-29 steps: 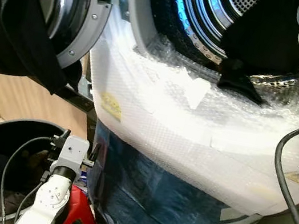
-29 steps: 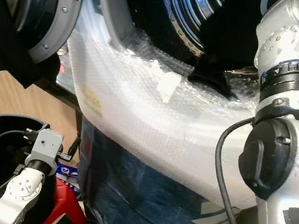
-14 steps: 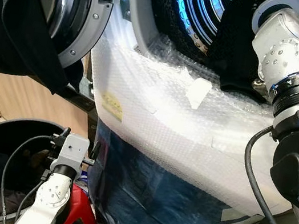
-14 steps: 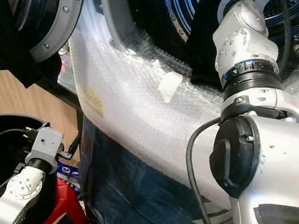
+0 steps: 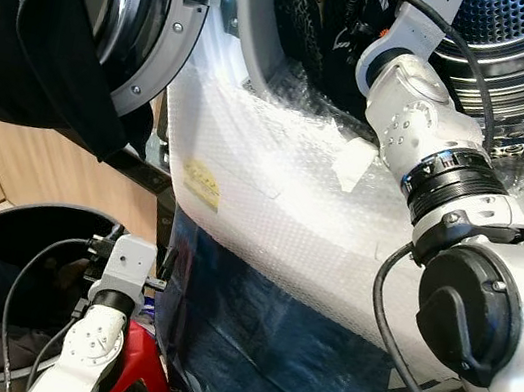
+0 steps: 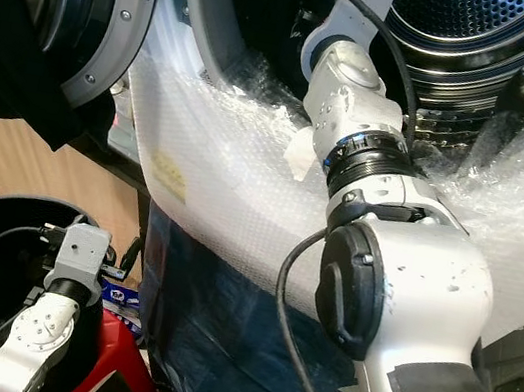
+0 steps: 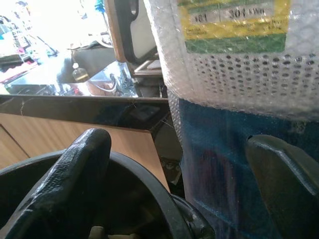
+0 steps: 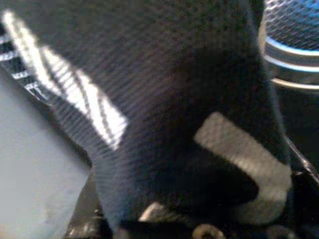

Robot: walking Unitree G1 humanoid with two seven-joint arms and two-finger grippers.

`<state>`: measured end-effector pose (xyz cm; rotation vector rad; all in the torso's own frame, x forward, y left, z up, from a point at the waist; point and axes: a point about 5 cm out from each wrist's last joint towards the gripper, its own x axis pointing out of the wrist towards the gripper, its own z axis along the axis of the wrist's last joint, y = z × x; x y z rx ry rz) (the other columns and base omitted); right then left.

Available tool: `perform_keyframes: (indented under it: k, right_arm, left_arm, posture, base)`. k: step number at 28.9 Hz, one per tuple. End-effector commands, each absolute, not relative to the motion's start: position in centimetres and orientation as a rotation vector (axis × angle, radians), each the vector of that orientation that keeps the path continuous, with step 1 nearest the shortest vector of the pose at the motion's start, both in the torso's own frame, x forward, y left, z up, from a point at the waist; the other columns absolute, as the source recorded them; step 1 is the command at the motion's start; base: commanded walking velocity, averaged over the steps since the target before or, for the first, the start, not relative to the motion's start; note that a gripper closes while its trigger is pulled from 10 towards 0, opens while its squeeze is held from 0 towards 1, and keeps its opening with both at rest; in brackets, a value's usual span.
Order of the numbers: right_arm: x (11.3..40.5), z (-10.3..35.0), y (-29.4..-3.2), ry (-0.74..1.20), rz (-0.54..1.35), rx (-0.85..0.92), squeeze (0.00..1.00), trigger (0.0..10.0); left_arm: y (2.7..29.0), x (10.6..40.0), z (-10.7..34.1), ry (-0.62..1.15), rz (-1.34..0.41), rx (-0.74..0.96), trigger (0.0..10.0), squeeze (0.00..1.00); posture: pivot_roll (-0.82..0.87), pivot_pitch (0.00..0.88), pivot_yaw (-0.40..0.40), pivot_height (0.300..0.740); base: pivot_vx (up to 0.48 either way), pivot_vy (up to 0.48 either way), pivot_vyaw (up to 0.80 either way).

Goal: Clothes washing

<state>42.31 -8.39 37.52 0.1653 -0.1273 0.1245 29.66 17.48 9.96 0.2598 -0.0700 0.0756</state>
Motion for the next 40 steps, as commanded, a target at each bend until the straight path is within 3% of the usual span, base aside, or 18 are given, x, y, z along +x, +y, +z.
perform_keyframes:
  k: [1, 10, 17, 21, 26, 35, 40]
  right_arm:
    - [42.0, 39.5, -9.3, -0.202, 0.093, 0.142, 1.00, 10.0]
    - [41.6, 41.9, -13.1, -0.293, -0.036, 0.241, 1.00, 10.0]
    - [41.7, 41.4, -15.4, -0.302, -0.123, 0.208, 1.00, 10.0]
    - [41.4, 42.3, -15.6, -0.340, -0.117, 0.222, 1.00, 10.0]
    - [41.7, 41.5, -14.0, -0.310, -0.003, 0.287, 1.00, 10.0]
    - [41.7, 40.8, -15.7, -0.321, -0.067, 0.274, 1.00, 10.0]
    - [41.5, 40.3, -15.5, -0.336, 0.015, 0.247, 1.00, 10.0]
  left_arm:
    - [17.6, 29.7, 10.2, -0.073, 0.078, 0.252, 10.0, 0.00]
    - [16.9, 29.8, 10.2, -0.060, 0.014, 0.269, 10.0, 0.00]
    - [17.2, 30.0, 10.4, -0.063, 0.023, 0.271, 10.0, 0.00]
    - [17.1, 30.1, 10.7, -0.065, 0.017, 0.267, 10.0, 0.00]
    - [16.8, 30.1, 10.4, -0.056, -0.029, 0.271, 10.0, 0.00]
    - [17.0, 30.4, 10.9, -0.066, -0.017, 0.270, 10.0, 0.00]
    - [17.0, 30.3, 10.7, -0.053, -0.025, 0.271, 10.0, 0.00]
  posture:
    - [0.06, 0.000, -0.071, 0.740]
    - [0.05, 0.000, -0.072, 0.740]
    - [0.03, 0.000, -0.056, 0.740]
    - [0.02, 0.000, -0.048, 0.740]
    - [-0.02, 0.000, -0.043, 0.740]
    - [-0.03, 0.000, -0.044, 0.740]
    - [-0.05, 0.000, -0.039, 0.740]
  base:
    - [0.000, 0.000, 0.00]
    - [0.000, 0.000, 0.00]
    - [0.000, 0.000, 0.00]
    - [0.000, 0.000, 0.00]
    - [0.000, 0.000, 0.00]
    - [0.000, 0.000, 0.00]
    - [0.000, 0.000, 0.00]
